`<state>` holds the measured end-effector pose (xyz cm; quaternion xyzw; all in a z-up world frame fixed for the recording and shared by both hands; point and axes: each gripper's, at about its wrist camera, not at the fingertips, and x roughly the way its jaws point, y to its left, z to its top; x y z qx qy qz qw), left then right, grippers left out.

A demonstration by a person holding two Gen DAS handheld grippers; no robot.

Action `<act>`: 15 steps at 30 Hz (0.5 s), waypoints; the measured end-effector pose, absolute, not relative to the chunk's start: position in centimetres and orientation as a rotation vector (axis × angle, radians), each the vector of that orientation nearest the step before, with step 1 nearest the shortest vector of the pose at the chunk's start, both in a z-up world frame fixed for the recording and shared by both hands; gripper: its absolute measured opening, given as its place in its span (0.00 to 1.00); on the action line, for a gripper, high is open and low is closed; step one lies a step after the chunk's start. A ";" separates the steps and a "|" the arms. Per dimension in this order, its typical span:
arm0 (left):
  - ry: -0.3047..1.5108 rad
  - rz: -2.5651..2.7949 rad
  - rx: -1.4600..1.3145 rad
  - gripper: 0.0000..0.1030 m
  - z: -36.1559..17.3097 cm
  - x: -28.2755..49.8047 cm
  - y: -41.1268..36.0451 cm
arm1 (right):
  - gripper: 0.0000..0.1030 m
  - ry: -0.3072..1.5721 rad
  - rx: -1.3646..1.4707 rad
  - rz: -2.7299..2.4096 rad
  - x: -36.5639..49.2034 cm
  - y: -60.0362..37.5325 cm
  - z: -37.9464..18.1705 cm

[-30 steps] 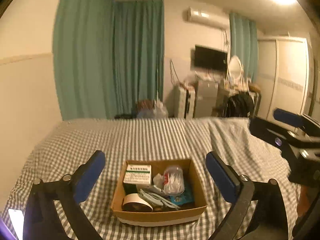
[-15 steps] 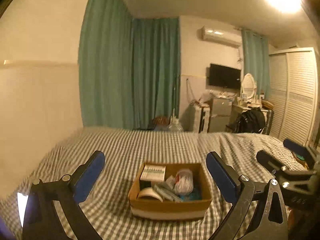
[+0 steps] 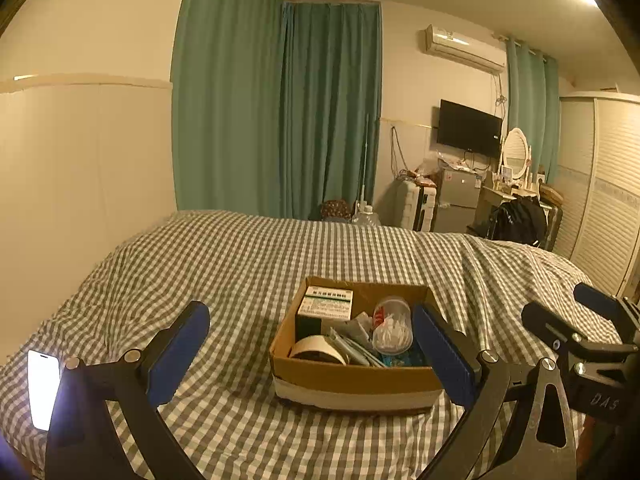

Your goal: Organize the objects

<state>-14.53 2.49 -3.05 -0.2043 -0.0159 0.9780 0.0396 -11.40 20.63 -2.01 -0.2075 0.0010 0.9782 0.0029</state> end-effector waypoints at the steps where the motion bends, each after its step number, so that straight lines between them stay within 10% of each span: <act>1: -0.049 2.995 -0.628 1.00 -3.2 -14.5 2.5 | 1.00 0.005 -0.652 3.063 -11.4 20.6 -2.1; 15: -0.036 3.016 -0.635 1.00 -3.2 -14.4 2.2 | 1.00 -0.006 -0.676 3.037 -11.4 20.3 -2.4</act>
